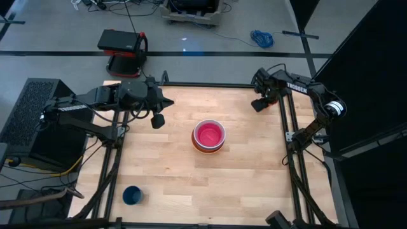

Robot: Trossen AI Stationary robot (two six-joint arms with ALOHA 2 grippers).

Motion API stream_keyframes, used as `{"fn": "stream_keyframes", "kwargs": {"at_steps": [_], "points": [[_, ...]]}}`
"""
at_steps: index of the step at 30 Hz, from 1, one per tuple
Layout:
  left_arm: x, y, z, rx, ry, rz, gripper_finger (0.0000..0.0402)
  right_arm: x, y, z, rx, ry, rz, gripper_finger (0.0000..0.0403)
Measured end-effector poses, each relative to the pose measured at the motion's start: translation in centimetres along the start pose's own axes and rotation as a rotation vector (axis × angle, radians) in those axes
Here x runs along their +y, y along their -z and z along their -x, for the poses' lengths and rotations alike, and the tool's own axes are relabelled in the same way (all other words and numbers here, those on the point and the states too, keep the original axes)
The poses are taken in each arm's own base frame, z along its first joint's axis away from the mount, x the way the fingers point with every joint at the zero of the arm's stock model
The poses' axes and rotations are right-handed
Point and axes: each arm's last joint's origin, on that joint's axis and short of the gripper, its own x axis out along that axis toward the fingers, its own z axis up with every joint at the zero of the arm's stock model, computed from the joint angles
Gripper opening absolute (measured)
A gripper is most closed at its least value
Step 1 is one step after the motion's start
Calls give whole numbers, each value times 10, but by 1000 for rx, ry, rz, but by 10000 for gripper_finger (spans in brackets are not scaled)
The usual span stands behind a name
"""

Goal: Nest bowls inside each other
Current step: Move the orange cup beside the stacked bowls

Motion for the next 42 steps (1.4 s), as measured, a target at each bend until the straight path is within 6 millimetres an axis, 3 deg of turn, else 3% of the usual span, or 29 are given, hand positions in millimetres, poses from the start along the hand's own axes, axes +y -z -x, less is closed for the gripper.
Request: {"fn": "stream_keyframes", "kwargs": {"at_steps": [6, 14, 22, 30, 34, 42], "points": [[0, 0, 0, 0, 0, 0, 4, 0, 0, 0, -5, -9, 0, 15], [0, 0, 0, 0, 0, 2, 1, 1, 0, 5, -26, -51, 0, 2], [0, 0, 0, -1, -1, -1, 1, 8, -2, 60, -181, -191, 17, 1], [0, 0, 0, -1, -1, -4, 1, 12, 9, 117, -330, -337, 56, 0], [0, 0, 0, -2, -1, -4, 3, 26, 25, 141, -396, -448, 147, 0], [0, -1, 0, -8, -1, -3, 2, 57, 69, 164, -435, -465, 429, 0]]}}
